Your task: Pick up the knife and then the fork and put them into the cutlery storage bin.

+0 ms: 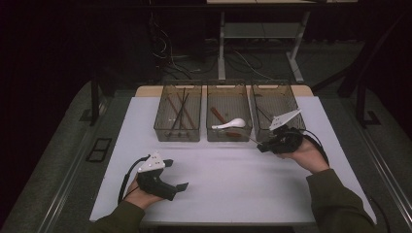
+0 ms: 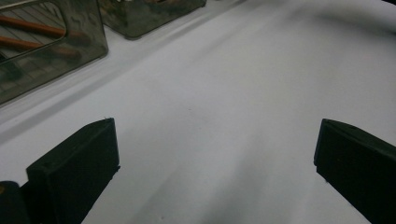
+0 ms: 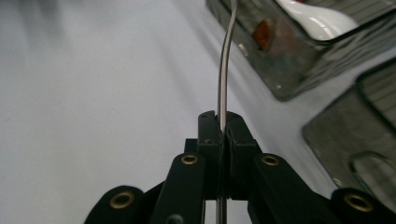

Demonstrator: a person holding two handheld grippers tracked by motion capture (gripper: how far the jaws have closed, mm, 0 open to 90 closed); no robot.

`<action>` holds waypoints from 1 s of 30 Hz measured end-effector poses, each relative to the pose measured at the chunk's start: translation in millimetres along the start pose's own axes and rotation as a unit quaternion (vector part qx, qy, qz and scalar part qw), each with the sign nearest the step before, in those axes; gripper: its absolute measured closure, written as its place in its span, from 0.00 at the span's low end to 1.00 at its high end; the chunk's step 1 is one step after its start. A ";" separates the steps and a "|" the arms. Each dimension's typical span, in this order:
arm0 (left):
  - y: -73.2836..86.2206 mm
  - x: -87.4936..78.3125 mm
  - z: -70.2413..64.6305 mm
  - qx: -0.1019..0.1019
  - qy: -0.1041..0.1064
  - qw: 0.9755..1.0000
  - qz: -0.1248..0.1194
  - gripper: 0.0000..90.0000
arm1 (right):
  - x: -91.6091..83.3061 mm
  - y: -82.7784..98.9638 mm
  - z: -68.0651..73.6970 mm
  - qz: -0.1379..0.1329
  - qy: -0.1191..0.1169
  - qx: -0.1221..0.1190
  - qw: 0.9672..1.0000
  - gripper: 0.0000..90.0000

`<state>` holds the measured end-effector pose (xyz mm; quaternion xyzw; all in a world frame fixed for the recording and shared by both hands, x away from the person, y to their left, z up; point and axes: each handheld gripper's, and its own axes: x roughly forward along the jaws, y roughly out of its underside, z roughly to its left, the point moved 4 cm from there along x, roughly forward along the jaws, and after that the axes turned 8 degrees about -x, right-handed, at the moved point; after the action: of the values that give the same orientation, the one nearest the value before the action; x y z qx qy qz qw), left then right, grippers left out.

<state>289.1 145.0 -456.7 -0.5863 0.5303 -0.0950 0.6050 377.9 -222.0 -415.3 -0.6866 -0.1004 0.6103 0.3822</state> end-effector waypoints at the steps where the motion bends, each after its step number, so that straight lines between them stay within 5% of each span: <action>1: 0.0 -0.3 0.5 0.001 0.000 1.000 0.000 0.00 | 0.0 0.0 0.0 0.000 0.000 0.000 1.000 0.96; 17: 1.2 3.7 -0.9 0.009 0.001 1.000 0.005 0.00 | -33.1 -2.8 -31.3 -0.030 0.067 0.039 0.997 0.96; 26: 1.2 4.6 -2.4 0.010 -0.001 1.000 0.007 0.00 | -48.6 -6.7 -52.2 -0.054 0.108 0.068 0.990 0.96; 30: 1.3 5.0 -3.6 0.018 -0.001 1.000 0.008 0.00 | -51.2 -5.6 -59.9 -0.044 0.123 0.077 0.988 0.96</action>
<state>287.9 139.6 -459.4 -0.5708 0.5330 -0.0992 0.6167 422.6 -273.2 -374.9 -0.7195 -0.0356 0.5101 0.4699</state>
